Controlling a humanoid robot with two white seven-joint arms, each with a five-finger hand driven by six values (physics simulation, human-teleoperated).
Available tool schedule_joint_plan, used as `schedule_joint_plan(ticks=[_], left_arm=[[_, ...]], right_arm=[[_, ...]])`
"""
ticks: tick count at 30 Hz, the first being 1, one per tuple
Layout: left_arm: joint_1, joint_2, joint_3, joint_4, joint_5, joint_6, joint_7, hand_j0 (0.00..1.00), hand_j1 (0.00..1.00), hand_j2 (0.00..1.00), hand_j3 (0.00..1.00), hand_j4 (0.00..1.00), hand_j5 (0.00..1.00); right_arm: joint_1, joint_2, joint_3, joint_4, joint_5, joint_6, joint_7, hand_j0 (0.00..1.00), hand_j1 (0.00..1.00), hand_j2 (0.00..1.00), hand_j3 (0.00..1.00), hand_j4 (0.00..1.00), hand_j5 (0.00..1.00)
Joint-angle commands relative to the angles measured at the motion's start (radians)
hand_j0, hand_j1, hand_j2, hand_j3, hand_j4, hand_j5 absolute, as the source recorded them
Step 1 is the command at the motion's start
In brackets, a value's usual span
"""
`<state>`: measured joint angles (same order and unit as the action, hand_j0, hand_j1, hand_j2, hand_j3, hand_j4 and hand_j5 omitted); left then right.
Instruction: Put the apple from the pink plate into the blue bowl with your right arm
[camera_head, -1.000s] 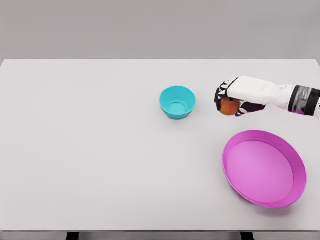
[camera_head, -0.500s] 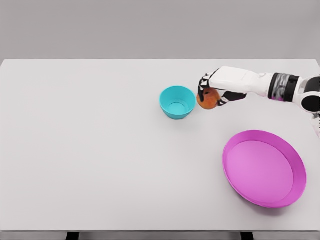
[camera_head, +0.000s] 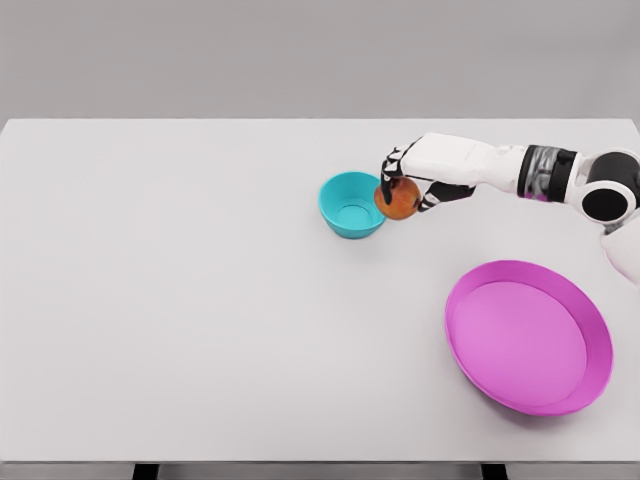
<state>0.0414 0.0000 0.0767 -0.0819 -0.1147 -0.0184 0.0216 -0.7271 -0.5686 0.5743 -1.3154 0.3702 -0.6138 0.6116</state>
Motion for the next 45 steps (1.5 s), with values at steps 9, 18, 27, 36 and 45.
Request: schedule_joint_plan(ticks=[9,18,27,36,45], left_arm=[[0.000,0.000,0.000,0.001,0.000,0.000,0.000,1.00,1.00,1.00,1.00,1.00,1.00],[0.000,0.000,0.000,0.001,0.001,0.000,0.000,1.00,1.00,1.00,1.00,1.00,1.00],[0.000,0.000,0.000,0.001,0.000,0.000,0.000,1.00,1.00,1.00,1.00,1.00,1.00],[0.000,0.000,0.000,0.001,0.000,0.000,0.000,1.00,1.00,1.00,1.00,1.00,1.00],[0.000,0.000,0.000,0.001,0.000,0.000,0.000,1.00,1.00,1.00,1.00,1.00,1.00]], right_arm=[[-0.014,0.042,-0.005,0.035,-0.005,0.003,-0.001,0.39,0.39,0.39,0.39,0.39,0.39],[-0.015,0.072,-0.010,0.056,-0.005,0.003,-0.001,0.39,0.39,0.39,0.39,0.39,0.39],[-0.021,0.102,-0.030,0.099,-0.005,0.003,-0.001,0.39,0.39,0.39,0.39,0.39,0.39],[-0.023,0.118,-0.040,0.119,-0.005,0.003,-0.001,0.40,0.40,0.40,0.40,0.40,0.40],[-0.023,0.142,-0.042,0.127,-0.002,0.003,-0.001,0.40,0.40,0.40,0.40,0.40,0.40]])
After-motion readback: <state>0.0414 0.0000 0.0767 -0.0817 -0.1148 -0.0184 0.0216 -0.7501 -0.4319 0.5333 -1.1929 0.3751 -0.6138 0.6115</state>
